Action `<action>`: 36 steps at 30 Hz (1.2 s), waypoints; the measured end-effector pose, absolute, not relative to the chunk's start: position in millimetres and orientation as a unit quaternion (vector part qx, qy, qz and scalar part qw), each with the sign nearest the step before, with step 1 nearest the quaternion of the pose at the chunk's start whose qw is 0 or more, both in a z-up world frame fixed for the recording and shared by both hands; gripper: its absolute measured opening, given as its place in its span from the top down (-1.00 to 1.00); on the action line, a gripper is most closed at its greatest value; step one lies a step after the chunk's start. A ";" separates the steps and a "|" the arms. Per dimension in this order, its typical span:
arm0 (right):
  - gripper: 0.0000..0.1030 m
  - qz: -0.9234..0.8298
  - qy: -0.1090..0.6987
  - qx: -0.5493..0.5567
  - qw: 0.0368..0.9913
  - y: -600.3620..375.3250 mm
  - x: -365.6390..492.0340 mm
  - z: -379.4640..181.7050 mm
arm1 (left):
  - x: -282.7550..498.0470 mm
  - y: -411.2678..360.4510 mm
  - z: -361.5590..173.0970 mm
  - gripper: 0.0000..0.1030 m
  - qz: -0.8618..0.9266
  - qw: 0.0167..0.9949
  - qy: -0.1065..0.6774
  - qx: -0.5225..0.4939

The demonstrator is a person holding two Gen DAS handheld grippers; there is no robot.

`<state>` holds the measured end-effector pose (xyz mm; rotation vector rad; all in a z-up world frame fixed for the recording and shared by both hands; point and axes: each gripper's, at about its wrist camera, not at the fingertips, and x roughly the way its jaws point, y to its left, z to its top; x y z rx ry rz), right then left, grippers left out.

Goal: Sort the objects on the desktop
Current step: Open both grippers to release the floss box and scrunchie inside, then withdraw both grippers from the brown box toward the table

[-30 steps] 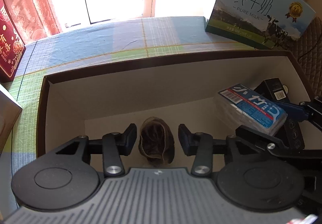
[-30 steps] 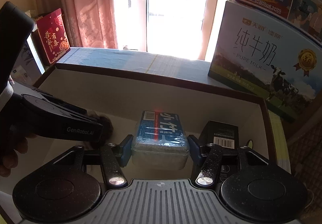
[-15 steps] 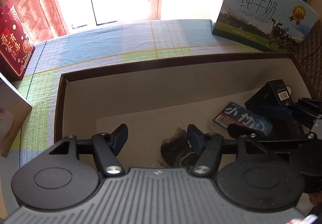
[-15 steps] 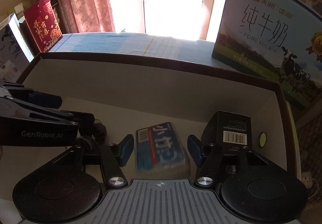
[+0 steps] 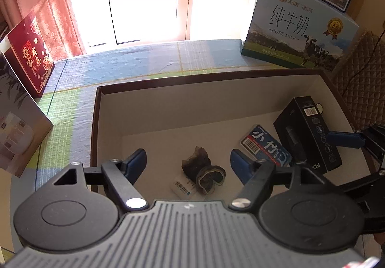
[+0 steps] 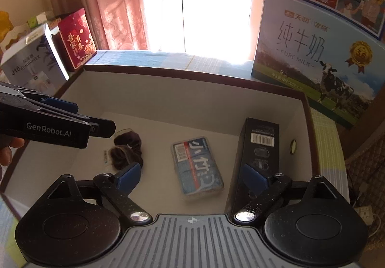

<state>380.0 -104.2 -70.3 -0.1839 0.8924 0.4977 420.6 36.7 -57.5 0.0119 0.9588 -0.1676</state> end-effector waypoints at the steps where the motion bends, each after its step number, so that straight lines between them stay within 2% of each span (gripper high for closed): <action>1: -0.77 0.239 0.426 -0.084 0.869 -107.8 375.6 -67.8 | 415.8 36.0 -54.3 -0.46 -0.080 0.885 0.458 0.008; 16: -0.83 0.241 0.398 -0.041 0.884 -154.2 305.5 -23.3 | 333.0 27.1 -6.0 -0.49 -0.070 0.904 0.421 0.022; 22: -0.85 0.241 0.386 -0.026 0.890 -166.8 281.0 -8.4 | 297.4 20.5 10.3 -0.57 -0.068 0.910 0.408 0.027; 36: -0.88 0.246 0.369 -0.016 0.896 -189.2 220.4 8.2 | 221.8 16.9 31.7 -0.57 -0.069 0.919 0.387 0.006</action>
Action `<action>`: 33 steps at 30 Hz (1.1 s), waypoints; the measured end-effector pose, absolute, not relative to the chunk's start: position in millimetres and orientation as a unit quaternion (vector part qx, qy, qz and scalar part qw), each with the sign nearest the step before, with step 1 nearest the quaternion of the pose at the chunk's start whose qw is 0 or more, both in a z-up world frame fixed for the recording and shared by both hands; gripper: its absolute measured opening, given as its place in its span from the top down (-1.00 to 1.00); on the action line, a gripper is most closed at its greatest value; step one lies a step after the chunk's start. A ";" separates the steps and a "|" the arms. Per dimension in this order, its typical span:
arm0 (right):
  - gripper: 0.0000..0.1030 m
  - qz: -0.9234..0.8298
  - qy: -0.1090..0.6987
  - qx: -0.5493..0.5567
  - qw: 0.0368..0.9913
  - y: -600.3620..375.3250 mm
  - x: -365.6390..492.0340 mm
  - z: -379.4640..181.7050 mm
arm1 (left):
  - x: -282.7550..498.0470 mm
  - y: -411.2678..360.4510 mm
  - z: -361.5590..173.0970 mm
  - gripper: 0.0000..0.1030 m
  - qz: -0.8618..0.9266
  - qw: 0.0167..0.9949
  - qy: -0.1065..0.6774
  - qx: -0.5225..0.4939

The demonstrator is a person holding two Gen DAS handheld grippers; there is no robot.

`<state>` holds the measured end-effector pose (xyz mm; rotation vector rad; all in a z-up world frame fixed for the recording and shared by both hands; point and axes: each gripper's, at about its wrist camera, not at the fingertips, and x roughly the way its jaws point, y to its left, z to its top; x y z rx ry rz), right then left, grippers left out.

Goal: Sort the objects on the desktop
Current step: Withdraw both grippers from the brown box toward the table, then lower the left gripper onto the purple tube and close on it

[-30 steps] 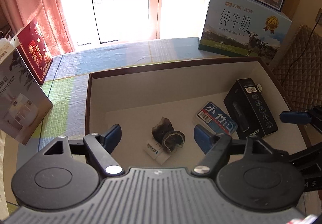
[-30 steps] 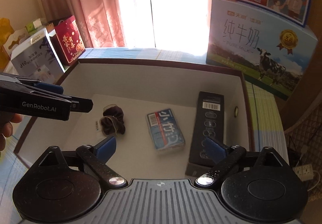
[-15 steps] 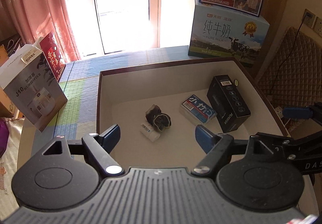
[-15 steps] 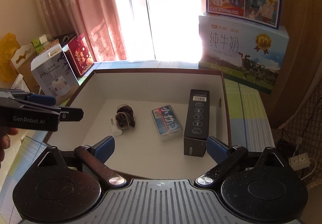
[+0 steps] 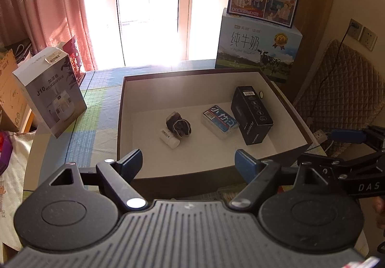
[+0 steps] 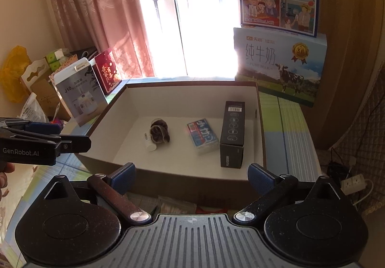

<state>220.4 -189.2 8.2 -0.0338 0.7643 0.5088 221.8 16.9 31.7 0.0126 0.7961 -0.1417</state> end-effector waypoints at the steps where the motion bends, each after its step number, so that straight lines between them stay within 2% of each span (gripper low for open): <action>1: -0.88 0.246 0.368 -0.016 0.896 -190.2 216.4 8.9 | 216.7 16.5 32.3 -0.57 -0.068 0.920 0.386 0.006; 15: -0.89 0.261 0.359 -0.028 0.896 -196.1 172.3 16.4 | 157.2 13.5 33.3 -0.57 -0.073 0.927 0.368 0.001; 33: -0.90 0.275 0.391 -0.045 0.877 -213.2 133.4 -12.0 | 107.5 11.8 9.9 -0.57 -0.081 0.920 0.383 0.018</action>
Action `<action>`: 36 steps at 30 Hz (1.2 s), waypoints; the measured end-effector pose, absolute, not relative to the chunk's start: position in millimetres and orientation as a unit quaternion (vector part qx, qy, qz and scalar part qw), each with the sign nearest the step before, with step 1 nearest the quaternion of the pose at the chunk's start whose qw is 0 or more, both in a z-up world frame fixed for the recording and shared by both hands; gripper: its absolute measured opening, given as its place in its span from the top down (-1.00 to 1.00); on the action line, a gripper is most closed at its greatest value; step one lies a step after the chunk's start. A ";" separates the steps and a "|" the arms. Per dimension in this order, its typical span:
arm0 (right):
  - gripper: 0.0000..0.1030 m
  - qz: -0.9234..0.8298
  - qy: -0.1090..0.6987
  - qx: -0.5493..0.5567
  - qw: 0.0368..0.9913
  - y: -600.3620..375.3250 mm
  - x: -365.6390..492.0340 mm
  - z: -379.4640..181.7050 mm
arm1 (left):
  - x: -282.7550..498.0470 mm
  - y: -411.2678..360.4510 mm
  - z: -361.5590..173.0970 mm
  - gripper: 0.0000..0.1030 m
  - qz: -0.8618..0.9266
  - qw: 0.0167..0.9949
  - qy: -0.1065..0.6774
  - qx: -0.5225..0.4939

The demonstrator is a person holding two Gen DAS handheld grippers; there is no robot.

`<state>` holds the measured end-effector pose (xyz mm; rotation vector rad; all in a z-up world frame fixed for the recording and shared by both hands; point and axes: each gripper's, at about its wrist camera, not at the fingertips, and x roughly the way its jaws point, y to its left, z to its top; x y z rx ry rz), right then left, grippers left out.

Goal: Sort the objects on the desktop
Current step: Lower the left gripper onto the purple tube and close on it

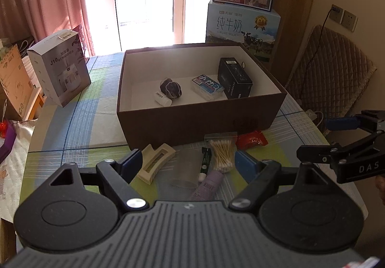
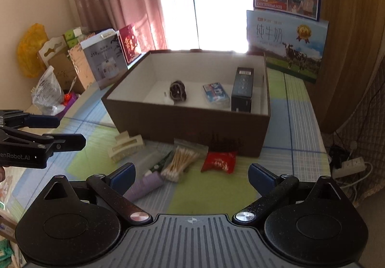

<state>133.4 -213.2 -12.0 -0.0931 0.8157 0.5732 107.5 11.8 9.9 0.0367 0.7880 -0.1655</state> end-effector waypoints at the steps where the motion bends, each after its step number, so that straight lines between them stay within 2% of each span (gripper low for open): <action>1: -0.89 0.276 0.395 -0.046 0.875 -214.0 131.9 -14.4 | 106.0 11.1 8.2 -0.57 -0.082 0.919 0.385 0.019; 25: -0.89 0.247 0.449 -0.062 0.856 -219.3 132.8 -62.8 | 100.7 -6.2 -61.6 -0.55 -0.123 0.896 0.421 0.060; 27: -0.89 0.242 0.455 -0.061 0.855 -220.6 135.0 -68.8 | 104.6 -6.3 -70.3 -0.53 -0.128 0.893 0.427 0.058; 29: -0.89 0.236 0.460 -0.061 0.854 -222.5 137.6 -73.9 | 109.2 -6.5 -79.0 -0.42 -0.132 0.889 0.436 0.056; 36: -0.89 0.219 0.477 -0.053 0.849 -231.5 145.0 -86.4 | 127.0 -6.0 -107.1 -0.38 -0.142 0.874 0.462 0.058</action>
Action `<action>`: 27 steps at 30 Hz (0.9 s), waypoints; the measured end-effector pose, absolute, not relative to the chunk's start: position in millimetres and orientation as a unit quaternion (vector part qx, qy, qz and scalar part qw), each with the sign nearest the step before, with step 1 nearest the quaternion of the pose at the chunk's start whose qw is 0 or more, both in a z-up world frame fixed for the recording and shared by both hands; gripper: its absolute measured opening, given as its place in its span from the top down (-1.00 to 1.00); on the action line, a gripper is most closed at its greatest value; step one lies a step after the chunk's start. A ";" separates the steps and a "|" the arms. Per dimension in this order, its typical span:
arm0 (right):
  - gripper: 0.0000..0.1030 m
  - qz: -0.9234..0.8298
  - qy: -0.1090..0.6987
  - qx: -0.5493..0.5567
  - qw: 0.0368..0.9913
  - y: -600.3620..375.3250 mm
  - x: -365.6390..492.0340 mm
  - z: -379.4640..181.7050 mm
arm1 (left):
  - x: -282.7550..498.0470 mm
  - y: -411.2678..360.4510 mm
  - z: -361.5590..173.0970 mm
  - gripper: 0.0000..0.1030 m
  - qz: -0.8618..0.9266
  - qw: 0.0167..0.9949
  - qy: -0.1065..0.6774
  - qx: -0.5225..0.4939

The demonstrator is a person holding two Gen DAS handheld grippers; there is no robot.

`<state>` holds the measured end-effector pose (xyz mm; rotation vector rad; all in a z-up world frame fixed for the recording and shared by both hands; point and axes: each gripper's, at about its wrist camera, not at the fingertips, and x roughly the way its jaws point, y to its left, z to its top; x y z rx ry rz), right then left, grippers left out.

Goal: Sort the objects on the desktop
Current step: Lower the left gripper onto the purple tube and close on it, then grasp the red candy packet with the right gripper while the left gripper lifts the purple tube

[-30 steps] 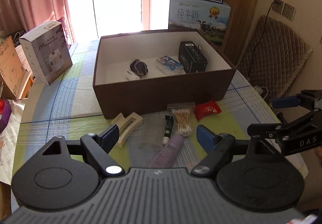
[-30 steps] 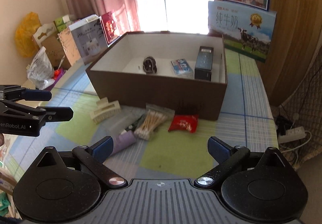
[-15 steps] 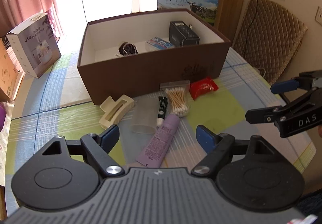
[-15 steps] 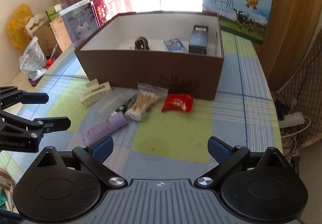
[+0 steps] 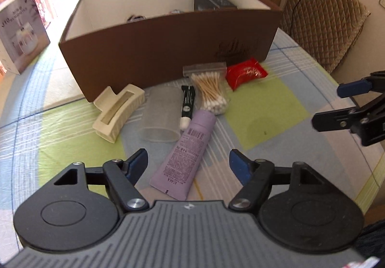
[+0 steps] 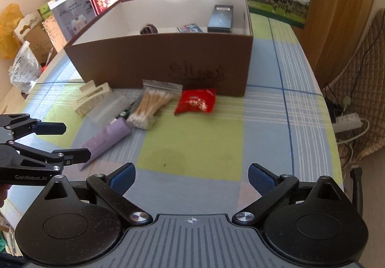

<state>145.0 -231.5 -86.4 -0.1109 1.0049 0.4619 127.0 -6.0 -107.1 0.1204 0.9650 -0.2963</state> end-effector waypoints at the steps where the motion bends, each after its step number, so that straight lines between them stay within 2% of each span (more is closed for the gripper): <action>1: -0.89 0.216 0.480 -0.051 0.849 -232.2 146.1 -87.9 | 130.2 -5.8 -110.7 -0.38 -0.143 0.872 0.465 0.057; 5: -0.89 0.206 0.486 -0.047 0.848 -237.3 150.0 -91.8 | 143.8 -4.6 -125.6 -0.30 -0.147 0.862 0.483 0.049; 8: -0.89 0.199 0.490 -0.044 0.847 -241.7 152.5 -93.8 | 152.7 -6.6 -136.4 -0.08 -0.149 0.853 0.498 0.051; 12: -0.89 0.189 0.495 -0.040 0.847 -247.7 154.5 -96.4 | 155.9 -9.9 -143.6 0.05 -0.152 0.848 0.505 0.057; 16: -0.89 0.180 0.500 -0.038 0.846 -251.8 157.2 -99.9 | 154.4 -14.4 -142.2 0.38 -0.160 0.845 0.506 0.066; 27: -0.89 0.159 0.510 -0.025 0.845 -263.5 165.3 -108.3 | 160.8 -32.0 -138.1 0.39 -0.162 0.843 0.508 0.064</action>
